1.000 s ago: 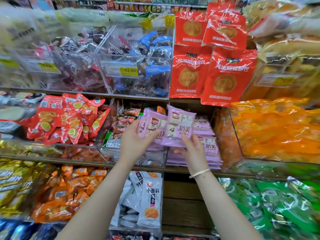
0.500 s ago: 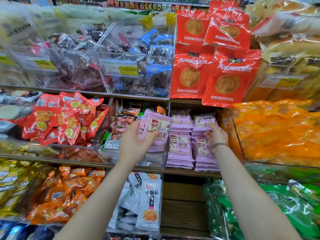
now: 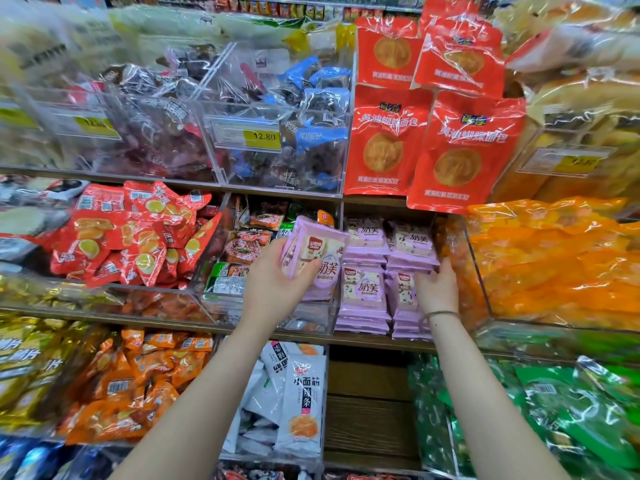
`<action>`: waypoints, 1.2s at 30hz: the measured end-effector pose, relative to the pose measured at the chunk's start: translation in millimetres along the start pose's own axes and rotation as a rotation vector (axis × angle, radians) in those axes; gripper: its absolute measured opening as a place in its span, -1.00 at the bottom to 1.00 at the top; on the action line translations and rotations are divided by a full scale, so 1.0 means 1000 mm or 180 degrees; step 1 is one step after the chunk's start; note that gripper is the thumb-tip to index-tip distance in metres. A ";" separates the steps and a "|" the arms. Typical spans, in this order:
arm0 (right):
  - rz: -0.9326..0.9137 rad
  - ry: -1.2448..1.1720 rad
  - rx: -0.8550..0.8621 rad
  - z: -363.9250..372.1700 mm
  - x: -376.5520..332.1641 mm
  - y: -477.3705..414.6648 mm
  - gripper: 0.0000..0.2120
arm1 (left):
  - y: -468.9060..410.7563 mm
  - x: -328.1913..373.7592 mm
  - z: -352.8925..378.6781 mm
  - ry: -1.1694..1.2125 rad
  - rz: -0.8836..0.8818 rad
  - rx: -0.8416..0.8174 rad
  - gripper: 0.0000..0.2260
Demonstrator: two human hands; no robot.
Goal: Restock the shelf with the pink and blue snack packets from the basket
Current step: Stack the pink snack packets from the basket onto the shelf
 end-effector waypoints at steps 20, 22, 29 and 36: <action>0.0078 -0.2439 -0.1127 0.025 -0.034 0.082 -0.88 | 0.002 -0.002 -0.005 0.0373 0.0154 0.0296 -0.77; 0.0273 -0.2465 -0.1069 0.021 -0.023 0.075 -0.95 | 0.002 -0.002 -0.004 0.0338 0.0148 0.0301 -0.81; 0.0396 -0.2443 -0.1211 0.029 -0.027 0.067 -0.80 | 0.002 -0.004 -0.002 0.0321 0.0102 0.0183 -0.94; 0.1587 -0.3403 -0.0979 0.028 -0.019 0.056 -0.79 | 0.004 -0.003 -0.003 0.0261 0.0179 0.0201 -0.80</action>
Point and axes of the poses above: each hand's wrist, its own y-axis away from the middle knuckle, its own z-axis out of the palm, x = y × z, the point moved 2 cm from there along -y, towards the middle knuckle, and after that the axes turned 13 degrees about x, right-handed, at the moved point
